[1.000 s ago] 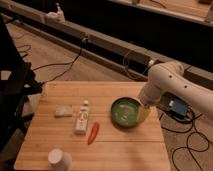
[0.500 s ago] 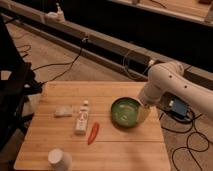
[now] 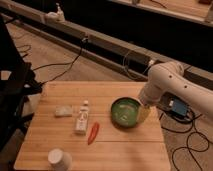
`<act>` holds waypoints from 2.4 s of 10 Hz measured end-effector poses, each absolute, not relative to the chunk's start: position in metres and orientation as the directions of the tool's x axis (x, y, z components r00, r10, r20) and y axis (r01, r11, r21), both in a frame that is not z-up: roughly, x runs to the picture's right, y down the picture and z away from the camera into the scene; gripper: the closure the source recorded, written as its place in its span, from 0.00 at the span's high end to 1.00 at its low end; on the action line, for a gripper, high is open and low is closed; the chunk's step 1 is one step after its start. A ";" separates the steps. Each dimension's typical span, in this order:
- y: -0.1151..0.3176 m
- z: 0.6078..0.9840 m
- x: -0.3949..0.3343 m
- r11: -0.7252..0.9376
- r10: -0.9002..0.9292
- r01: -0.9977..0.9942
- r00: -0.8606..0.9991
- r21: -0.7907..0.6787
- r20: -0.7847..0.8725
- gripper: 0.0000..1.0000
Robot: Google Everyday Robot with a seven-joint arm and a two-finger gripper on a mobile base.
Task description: Place the white sponge in the ceramic bowl
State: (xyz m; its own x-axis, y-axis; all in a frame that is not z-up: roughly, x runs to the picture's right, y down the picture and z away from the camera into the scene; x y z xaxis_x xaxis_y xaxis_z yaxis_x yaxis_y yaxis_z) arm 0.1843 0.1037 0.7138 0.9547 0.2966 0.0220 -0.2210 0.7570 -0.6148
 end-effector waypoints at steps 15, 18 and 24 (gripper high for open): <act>0.041 0.717 -0.017 0.805 0.301 -0.009 0.869 -0.594 0.394 0.80; 0.041 0.716 -0.022 0.804 0.302 -0.004 0.864 -0.594 0.403 0.80; 0.052 0.752 -0.053 0.786 0.277 0.040 0.870 -0.617 0.409 0.80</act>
State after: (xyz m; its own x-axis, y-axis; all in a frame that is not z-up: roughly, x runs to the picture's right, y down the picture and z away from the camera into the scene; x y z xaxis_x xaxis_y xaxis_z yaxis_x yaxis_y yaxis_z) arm -0.0533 0.0522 0.7524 0.8696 0.2768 0.4089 0.0399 0.7860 -0.6169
